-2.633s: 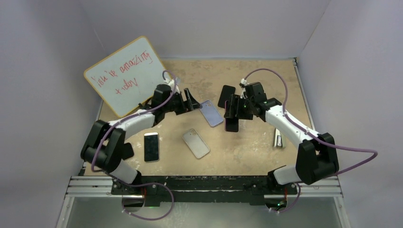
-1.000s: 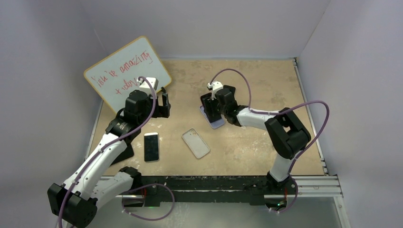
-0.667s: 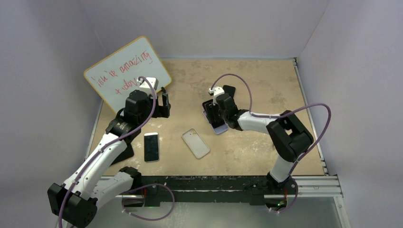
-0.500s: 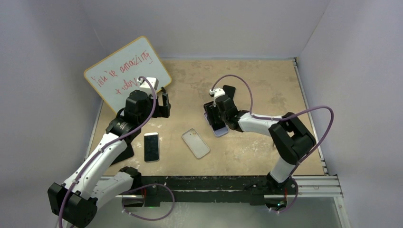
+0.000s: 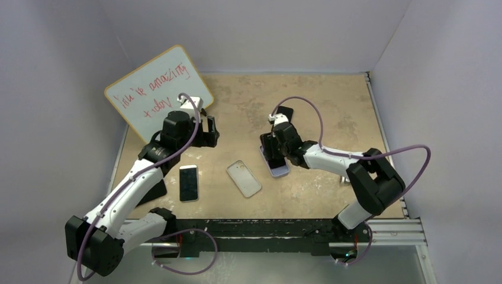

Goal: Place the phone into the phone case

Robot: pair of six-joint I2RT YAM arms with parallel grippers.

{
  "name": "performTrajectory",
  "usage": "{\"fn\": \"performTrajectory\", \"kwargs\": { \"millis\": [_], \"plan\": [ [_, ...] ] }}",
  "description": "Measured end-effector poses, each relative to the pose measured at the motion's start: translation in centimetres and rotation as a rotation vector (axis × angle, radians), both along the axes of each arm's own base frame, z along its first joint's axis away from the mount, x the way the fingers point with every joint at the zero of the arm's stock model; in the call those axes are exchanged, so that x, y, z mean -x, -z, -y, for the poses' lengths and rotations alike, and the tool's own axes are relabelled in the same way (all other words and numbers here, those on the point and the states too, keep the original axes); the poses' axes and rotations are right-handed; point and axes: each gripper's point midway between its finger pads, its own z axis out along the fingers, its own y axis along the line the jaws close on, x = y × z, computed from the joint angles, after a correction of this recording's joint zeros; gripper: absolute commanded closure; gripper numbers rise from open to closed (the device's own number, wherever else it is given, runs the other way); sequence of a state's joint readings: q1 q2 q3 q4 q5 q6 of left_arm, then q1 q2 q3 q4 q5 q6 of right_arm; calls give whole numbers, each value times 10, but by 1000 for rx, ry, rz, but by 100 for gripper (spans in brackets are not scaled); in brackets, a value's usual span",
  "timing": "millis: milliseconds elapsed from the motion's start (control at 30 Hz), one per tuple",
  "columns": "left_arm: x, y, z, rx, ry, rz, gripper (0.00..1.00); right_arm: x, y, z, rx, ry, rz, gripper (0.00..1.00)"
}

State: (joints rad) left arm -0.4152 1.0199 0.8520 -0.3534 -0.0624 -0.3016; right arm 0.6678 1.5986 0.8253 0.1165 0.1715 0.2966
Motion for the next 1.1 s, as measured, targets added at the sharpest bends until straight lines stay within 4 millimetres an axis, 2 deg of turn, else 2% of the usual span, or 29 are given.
{"fn": "performTrajectory", "kwargs": {
  "millis": [67, 200, 367, 500, 733, 900, 1100],
  "plan": [
    [-1, 5, 7, 30, 8, -25, 16, 3, -5, 1, -9, 5, -3, 32],
    [-8, 18, 25, 100, 32, -83, 19, 8, -13, 3, -27, 8, 2, 44],
    [-18, 42, 45, 156, 52, -177, 22, 18, -6, 10, -20, 8, -17, 49],
    [-29, 50, 59, 199, 70, -203, 25, 23, -3, 13, -15, 5, -33, 52],
    [-39, 55, 89, 342, 124, -226, 45, 25, -7, 9, -70, 20, -16, 55],
    [-37, 78, 119, 437, 162, -304, 60, 32, -4, 14, -100, 36, -6, 56],
    [-21, 119, 167, 517, 229, -441, 63, 36, -5, 17, -119, 42, 7, 56]
  ]
}}
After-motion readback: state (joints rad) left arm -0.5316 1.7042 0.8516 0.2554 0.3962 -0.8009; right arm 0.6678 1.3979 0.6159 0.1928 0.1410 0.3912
